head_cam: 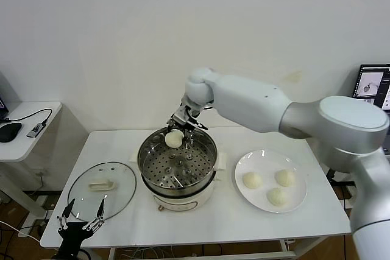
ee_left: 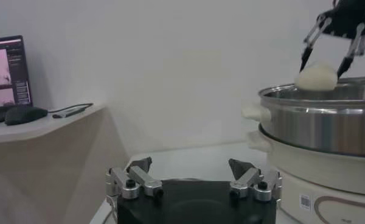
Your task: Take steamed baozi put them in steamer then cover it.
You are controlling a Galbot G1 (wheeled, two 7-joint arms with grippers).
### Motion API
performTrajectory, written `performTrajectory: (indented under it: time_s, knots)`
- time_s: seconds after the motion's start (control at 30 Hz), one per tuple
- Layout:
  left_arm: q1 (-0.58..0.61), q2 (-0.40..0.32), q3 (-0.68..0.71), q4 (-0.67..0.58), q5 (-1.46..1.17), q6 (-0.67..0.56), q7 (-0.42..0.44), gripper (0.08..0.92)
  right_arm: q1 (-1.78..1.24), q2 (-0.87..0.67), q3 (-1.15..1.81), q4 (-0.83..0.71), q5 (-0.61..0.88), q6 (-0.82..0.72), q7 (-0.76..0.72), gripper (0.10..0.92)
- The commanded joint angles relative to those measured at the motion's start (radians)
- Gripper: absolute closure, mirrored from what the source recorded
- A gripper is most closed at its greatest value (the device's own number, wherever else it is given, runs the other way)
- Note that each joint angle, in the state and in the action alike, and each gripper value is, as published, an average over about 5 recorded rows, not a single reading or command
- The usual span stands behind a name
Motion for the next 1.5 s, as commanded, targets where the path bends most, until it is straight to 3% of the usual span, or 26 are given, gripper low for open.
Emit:
performTrajectory:
  time_s: [0.03, 0.43, 0.73, 1.0, 1.1, 1.17, 1.27, 1.5]
  knots:
    - [-0.001, 0.000, 0.000, 0.002, -0.002, 0.000, 0.000, 0.177, -0.049, 0.068, 0.005, -0.115, -0.181, 0.138, 0.021, 0.448]
    - [-0.016, -0.002, -0.001, 0.010, 0.002, 0.002, 0.000, 0.177, -0.072, 0.082, 0.040, -0.169, -0.250, 0.211, 0.062, 0.431]
    - [-0.018, -0.004, -0.001, 0.012, 0.008, 0.002, -0.002, 0.177, -0.021, 0.035, 0.014, -0.085, -0.133, 0.190, 0.071, 0.223]
    - [-0.015, -0.009, -0.001, -0.005, 0.012, 0.005, -0.003, 0.177, 0.172, -0.222, -0.089, 0.310, 0.234, -0.146, -0.053, 0.203]
    - [-0.010, -0.007, -0.005, -0.014, 0.013, 0.006, -0.003, 0.177, 0.220, -0.348, -0.110, 0.432, 0.313, -0.347, -0.071, 0.203]
    - [-0.008, -0.005, -0.010, -0.018, 0.014, 0.007, -0.003, 0.177, 0.239, -0.425, -0.115, 0.489, 0.338, -0.513, -0.071, 0.203]
    - [-0.008, 0.001, -0.017, -0.019, 0.015, 0.008, -0.003, 0.177, 0.255, -0.539, -0.115, 0.562, 0.361, -0.616, -0.069, 0.203]
    - [-0.019, 0.014, -0.031, -0.022, 0.018, 0.018, -0.004, 0.177, 0.219, -0.766, -0.099, 0.672, 0.293, -0.695, -0.095, 0.203]
